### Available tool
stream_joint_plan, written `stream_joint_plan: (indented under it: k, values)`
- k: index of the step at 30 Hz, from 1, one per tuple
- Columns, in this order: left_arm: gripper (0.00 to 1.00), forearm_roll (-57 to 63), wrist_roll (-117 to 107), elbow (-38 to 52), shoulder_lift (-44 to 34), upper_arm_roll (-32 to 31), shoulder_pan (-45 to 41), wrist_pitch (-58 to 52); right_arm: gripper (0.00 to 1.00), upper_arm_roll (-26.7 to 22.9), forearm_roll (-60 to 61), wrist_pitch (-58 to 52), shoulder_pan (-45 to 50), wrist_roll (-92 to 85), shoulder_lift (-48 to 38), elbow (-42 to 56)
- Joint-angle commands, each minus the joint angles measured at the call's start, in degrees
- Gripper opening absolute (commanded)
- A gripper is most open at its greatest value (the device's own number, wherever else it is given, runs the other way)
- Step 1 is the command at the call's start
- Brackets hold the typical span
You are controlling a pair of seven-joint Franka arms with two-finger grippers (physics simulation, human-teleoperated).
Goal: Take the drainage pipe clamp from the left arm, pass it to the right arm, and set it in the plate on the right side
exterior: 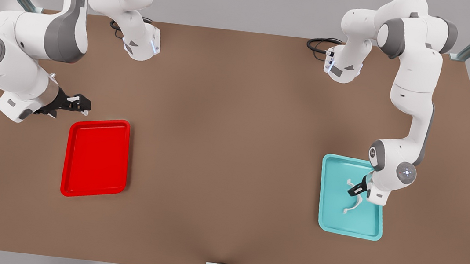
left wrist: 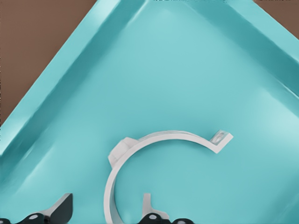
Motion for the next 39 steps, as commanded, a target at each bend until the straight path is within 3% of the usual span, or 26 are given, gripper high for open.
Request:
stream_joint_plan:
  k: [1, 4, 11, 14, 18, 21, 31, 32, 34, 37, 39]
  values:
    - [0.74, 0.11, -12.01, 0.02, -0.02, 0.0, 0.19, 0.48, 1.0, -0.04, 0.03, -0.01, 0.01, -0.45, -0.07, -0.02]
    - [0.62, 0.19, -11.75, 0.02, -0.02, 0.0, 0.19, 0.48, 1.0, -0.04, -0.14, -0.01, 0.27, -0.45, -0.07, -0.11]
    - [0.59, 0.81, -11.66, 0.02, 0.51, -0.09, 0.19, 0.48, 1.0, -0.04, -0.32, 0.08, 0.53, -0.45, -0.07, -0.55]
    - [0.41, 0.81, -11.66, 0.02, 0.68, -0.09, 0.27, 0.4, 1.0, -0.04, -0.32, 0.08, 0.53, -0.45, -0.16, -0.9]
    - [0.41, 0.72, -11.75, 0.02, 0.59, -0.44, 0.27, 0.4, 1.0, -0.04, -0.32, 0.08, 0.62, -0.45, -0.16, -0.99]
    - [0.21, 0.72, -11.92, 0.02, 0.42, -0.44, 0.45, 0.4, 1.0, -0.04, -0.32, 0.08, 0.71, -0.45, -0.16, -0.99]
    - [0.21, 1.6, -11.66, 0.37, -3.8, -0.44, -0.51, -1.45, 1.0, -0.04, -0.49, 0.69, 1.67, -0.45, 0.1, -0.99]
    - [0.21, 1.6, -11.75, 2.57, -4.33, -0.53, -2.89, -5.13, 1.0, -0.04, -0.41, 1.57, 2.73, -0.45, 0.28, -0.9]
    - [0.21, 3.53, -11.83, 16.45, -3.89, -1.23, -6.49, -20.68, 1.0, -0.04, -0.32, 3.59, 4.75, -1.15, 1.16, -0.72]
    - [0.21, 8.54, -11.92, 21.99, -3.89, -1.41, -15.01, -24.02, 1.0, 0.04, 1.43, 6.84, 6.77, -4.49, 2.74, -0.64]
    - [0.21, 8.63, -11.75, 31.74, 0.14, -7.9, -16.86, -29.75, 1.0, 0.13, 3.46, 8.69, 6.95, -9.85, 3.97, -0.72]
